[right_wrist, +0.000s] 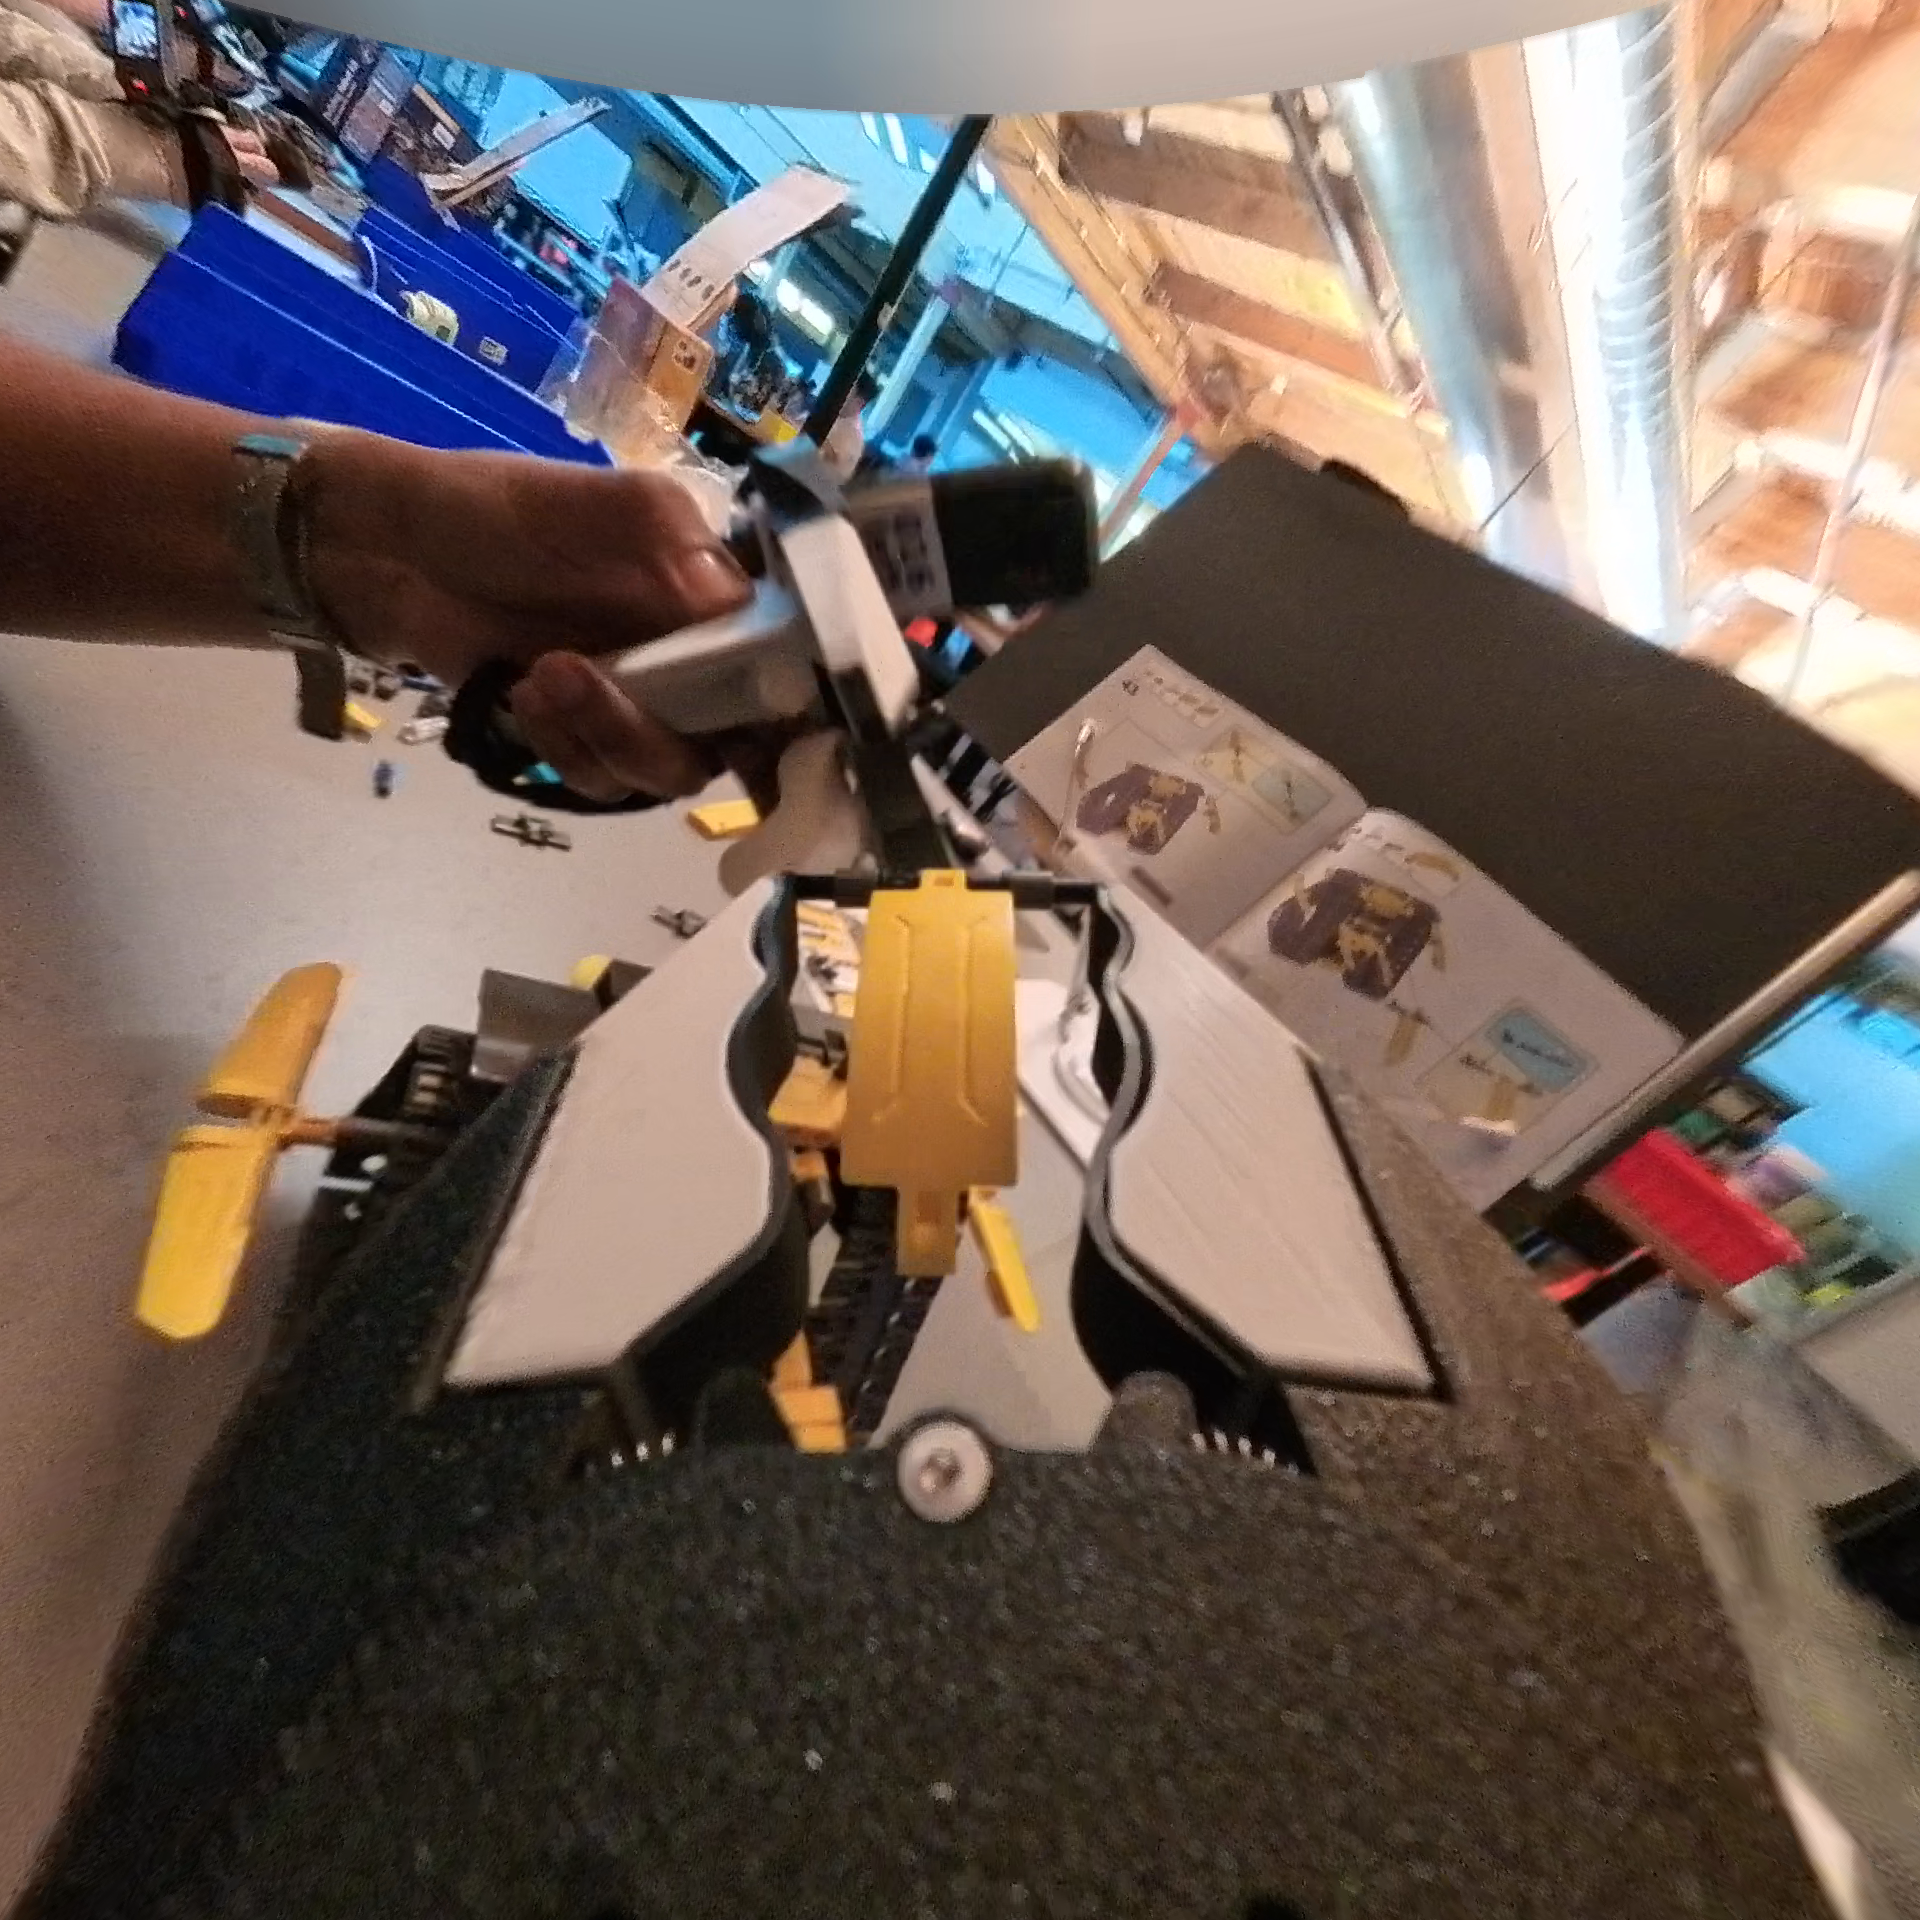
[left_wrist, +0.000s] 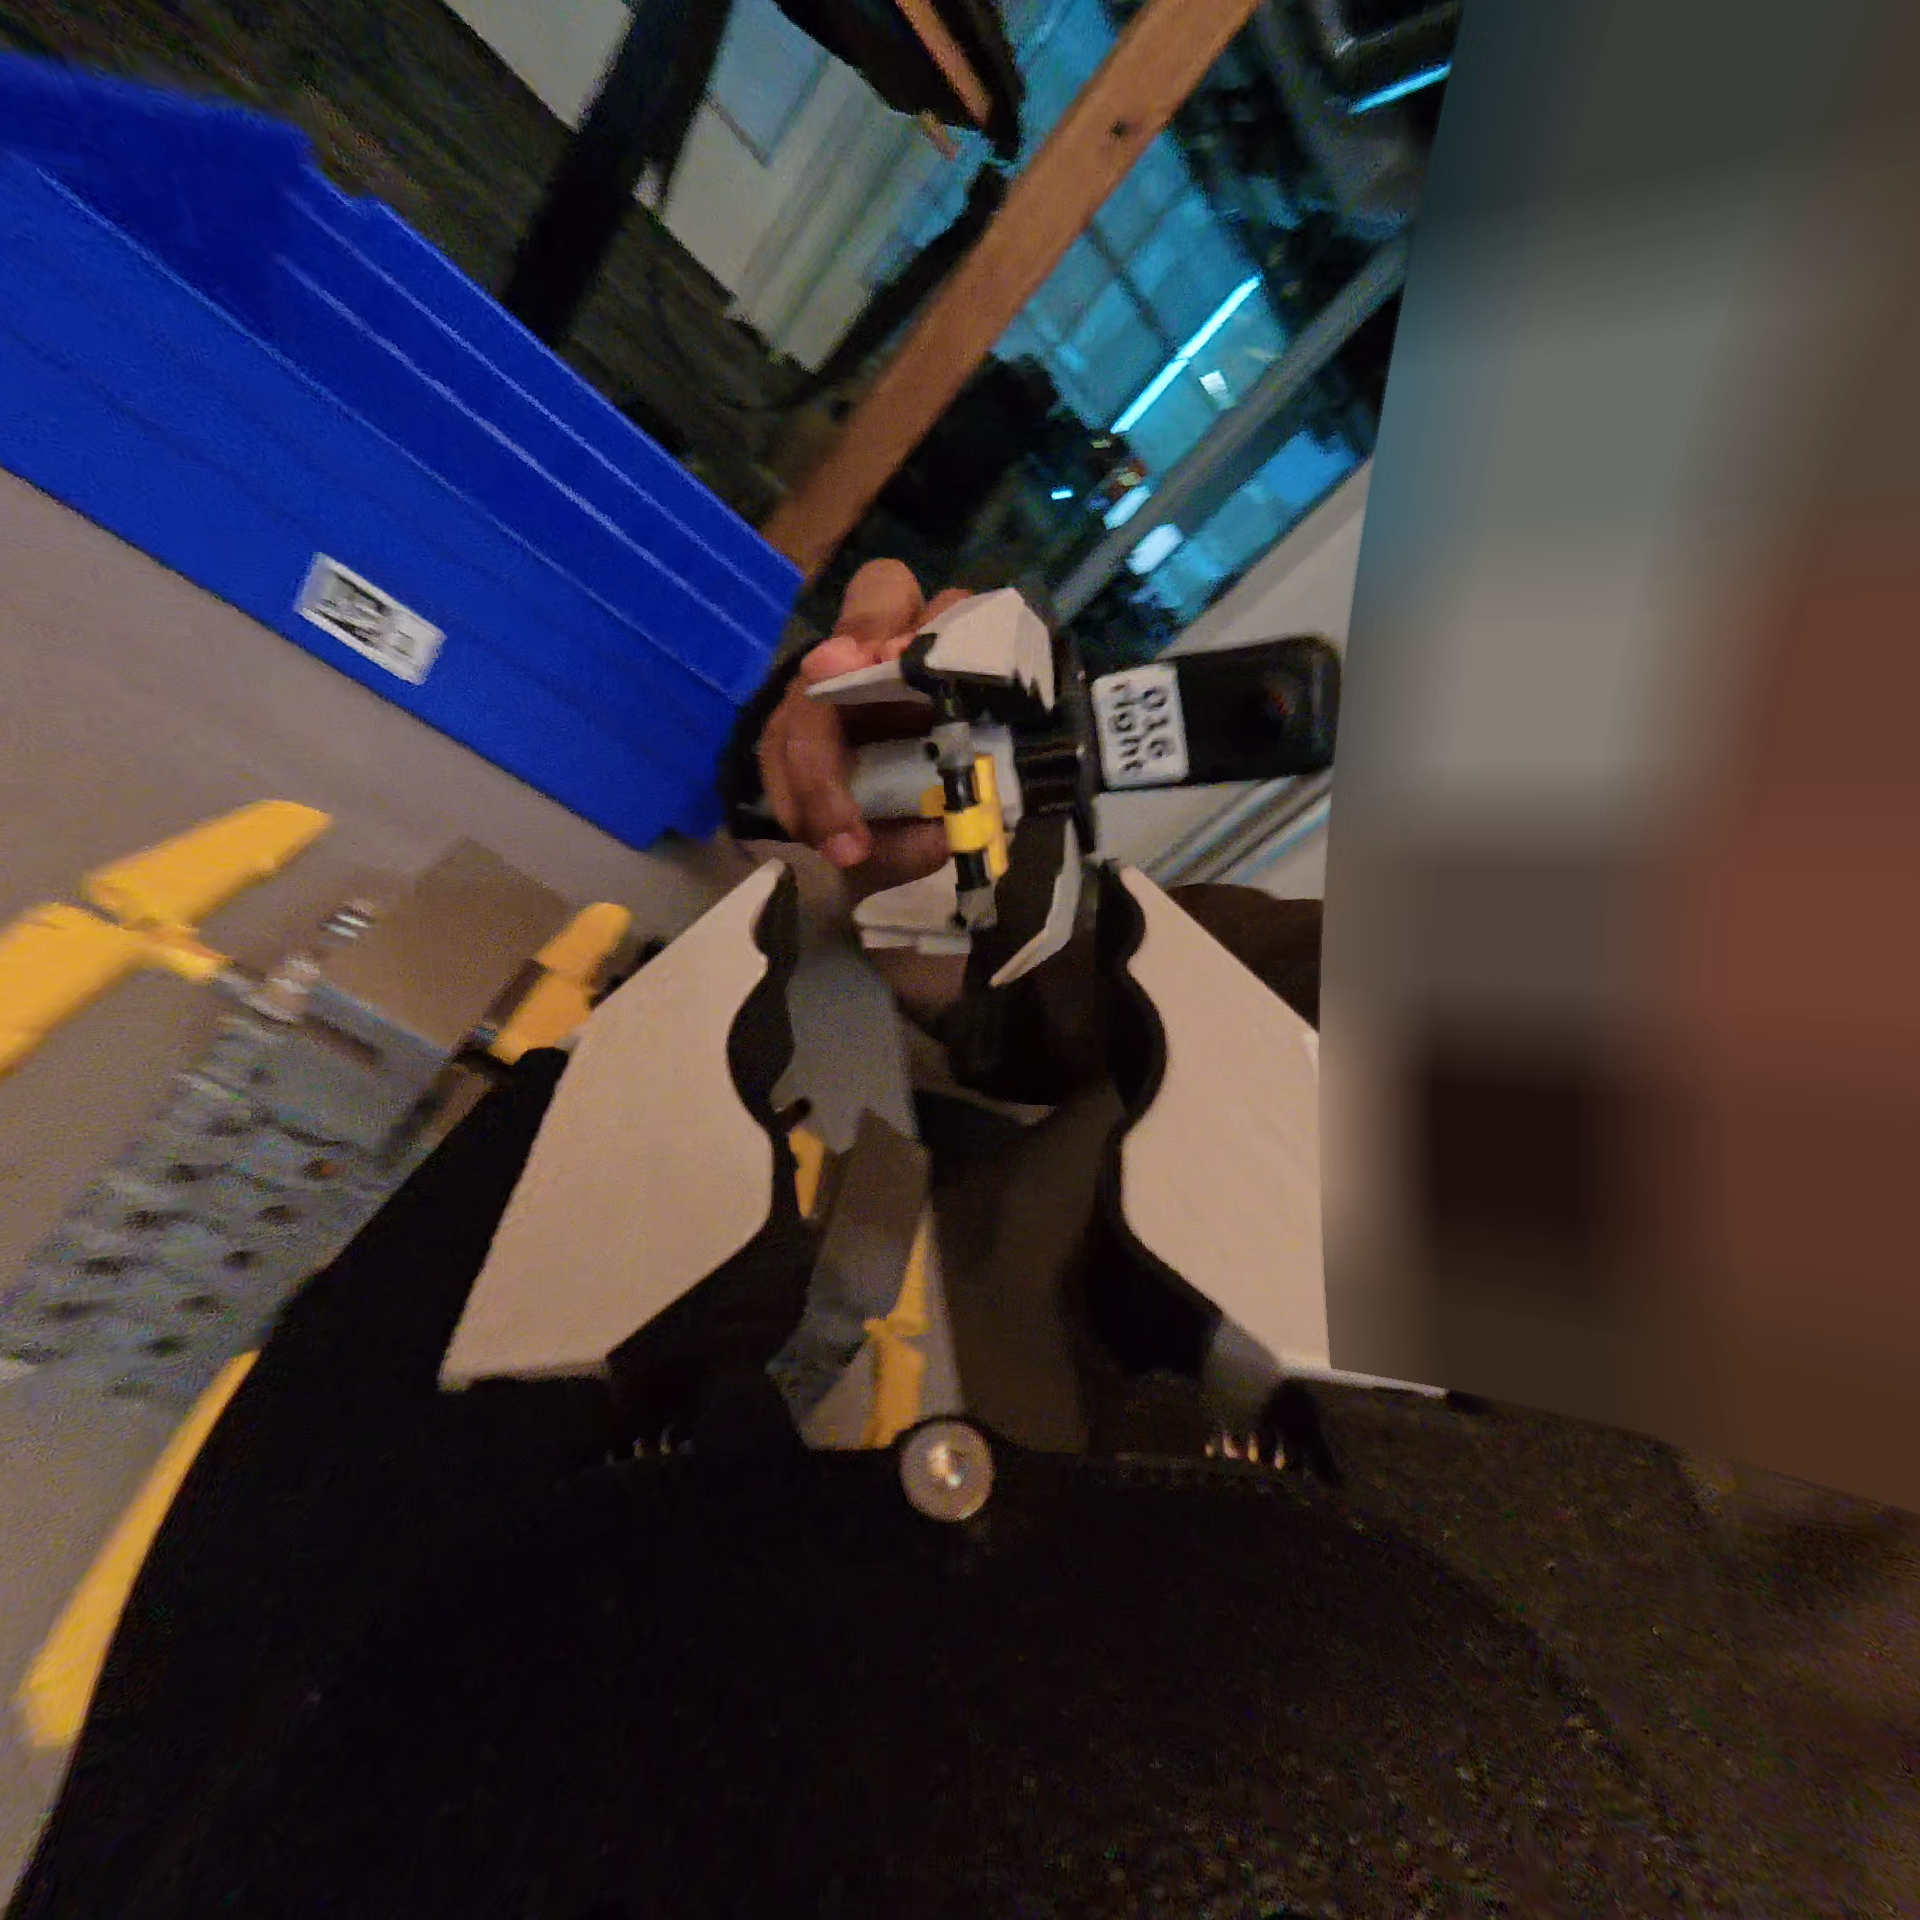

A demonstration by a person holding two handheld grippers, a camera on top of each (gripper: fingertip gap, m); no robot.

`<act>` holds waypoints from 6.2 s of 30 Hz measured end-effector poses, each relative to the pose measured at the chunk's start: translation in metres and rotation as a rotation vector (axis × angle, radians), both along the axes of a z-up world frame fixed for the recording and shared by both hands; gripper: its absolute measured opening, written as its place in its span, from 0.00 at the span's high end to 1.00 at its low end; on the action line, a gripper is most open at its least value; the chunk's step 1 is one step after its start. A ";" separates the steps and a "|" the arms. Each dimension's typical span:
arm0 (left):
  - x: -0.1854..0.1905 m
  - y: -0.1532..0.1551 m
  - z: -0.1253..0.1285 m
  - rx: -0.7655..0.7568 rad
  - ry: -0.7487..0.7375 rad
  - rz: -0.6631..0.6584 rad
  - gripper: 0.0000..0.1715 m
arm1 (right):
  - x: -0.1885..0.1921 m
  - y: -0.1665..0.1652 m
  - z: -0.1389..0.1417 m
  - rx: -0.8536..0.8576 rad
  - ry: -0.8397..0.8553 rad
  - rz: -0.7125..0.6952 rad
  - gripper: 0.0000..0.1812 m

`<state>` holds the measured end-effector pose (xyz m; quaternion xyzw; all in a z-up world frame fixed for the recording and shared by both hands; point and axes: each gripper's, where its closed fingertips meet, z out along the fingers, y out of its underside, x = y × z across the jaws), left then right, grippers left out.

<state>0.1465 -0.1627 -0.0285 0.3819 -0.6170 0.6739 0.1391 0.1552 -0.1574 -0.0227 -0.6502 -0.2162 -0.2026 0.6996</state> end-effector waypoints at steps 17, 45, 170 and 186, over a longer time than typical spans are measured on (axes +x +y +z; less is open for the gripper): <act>-0.008 0.031 -0.056 0.539 -0.382 0.025 0.44 | 0.007 0.004 -0.080 -0.453 0.506 0.228 0.70; 0.002 0.032 -0.084 0.591 -0.373 -0.110 0.58 | 0.002 0.000 -0.089 -0.454 0.492 0.228 0.69; 0.002 0.030 -0.086 0.731 -0.287 -0.085 0.59 | 0.017 -0.020 -0.081 -0.450 0.556 0.154 0.63; 0.003 0.030 -0.086 0.722 -0.288 -0.089 0.59 | 0.014 -0.025 -0.085 -0.492 0.560 0.170 0.82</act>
